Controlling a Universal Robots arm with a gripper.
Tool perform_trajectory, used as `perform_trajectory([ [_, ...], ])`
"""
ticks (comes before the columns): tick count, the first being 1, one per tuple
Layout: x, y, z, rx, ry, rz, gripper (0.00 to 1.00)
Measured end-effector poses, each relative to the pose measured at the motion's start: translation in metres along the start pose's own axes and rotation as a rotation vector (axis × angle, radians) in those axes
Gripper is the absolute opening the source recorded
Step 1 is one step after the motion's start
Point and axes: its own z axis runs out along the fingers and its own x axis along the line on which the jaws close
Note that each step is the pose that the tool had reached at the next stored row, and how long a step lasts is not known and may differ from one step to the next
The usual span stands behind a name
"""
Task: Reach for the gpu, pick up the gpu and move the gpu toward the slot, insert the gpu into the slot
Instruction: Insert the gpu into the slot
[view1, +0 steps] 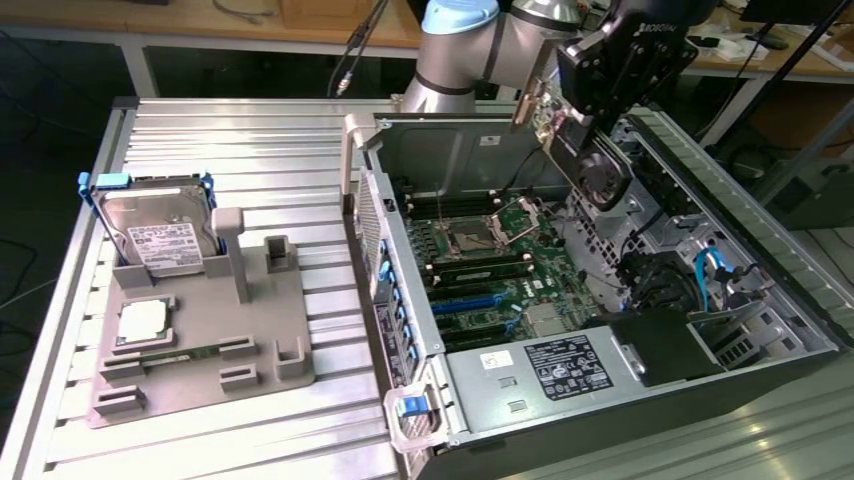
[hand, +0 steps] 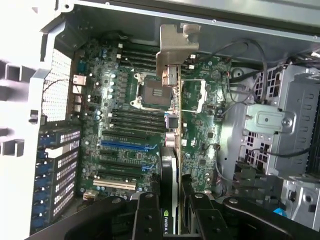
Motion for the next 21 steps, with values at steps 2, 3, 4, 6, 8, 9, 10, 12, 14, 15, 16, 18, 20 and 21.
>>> perform_trajectory([
  [2, 0.000, 0.0000, 0.0006, -0.0016, 0.0002, -0.038, 0.27],
  [3, 0.000, -0.0001, 0.0011, -0.0022, 0.0003, -0.055, 0.27],
  [4, -0.001, -0.0001, 0.0015, -0.0028, 0.0006, -0.074, 0.27],
  [6, -0.001, -0.0002, 0.0029, -0.0039, 0.0008, -0.105, 0.27],
  [8, -0.002, -0.0004, 0.0052, -0.0050, 0.0010, -0.135, 0.27],
  [9, -0.002, -0.0004, 0.0063, -0.0055, 0.0011, -0.148, 0.27],
  [10, -0.002, -0.0004, 0.0075, -0.0060, 0.0012, -0.163, 0.27],
  [12, -0.002, -0.0005, 0.0102, -0.0071, 0.0015, -0.193, 0.27],
  [14, -0.003, -0.0006, 0.0146, -0.0088, 0.0020, -0.240, 0.27],
  [15, -0.003, -0.0007, 0.0174, -0.0099, 0.0023, -0.272, 0.27],
  [16, -0.003, -0.0008, 0.0202, -0.0111, 0.0025, -0.304, 0.27],
  [18, -0.003, -0.0008, 0.0236, -0.0125, 0.0028, -0.341, 0.27],
  [20, -0.003, -0.0009, 0.0269, -0.0138, 0.0031, -0.377, 0.27],
  [21, -0.003, -0.0009, 0.0285, -0.0143, 0.0034, -0.393, 0.27],
])
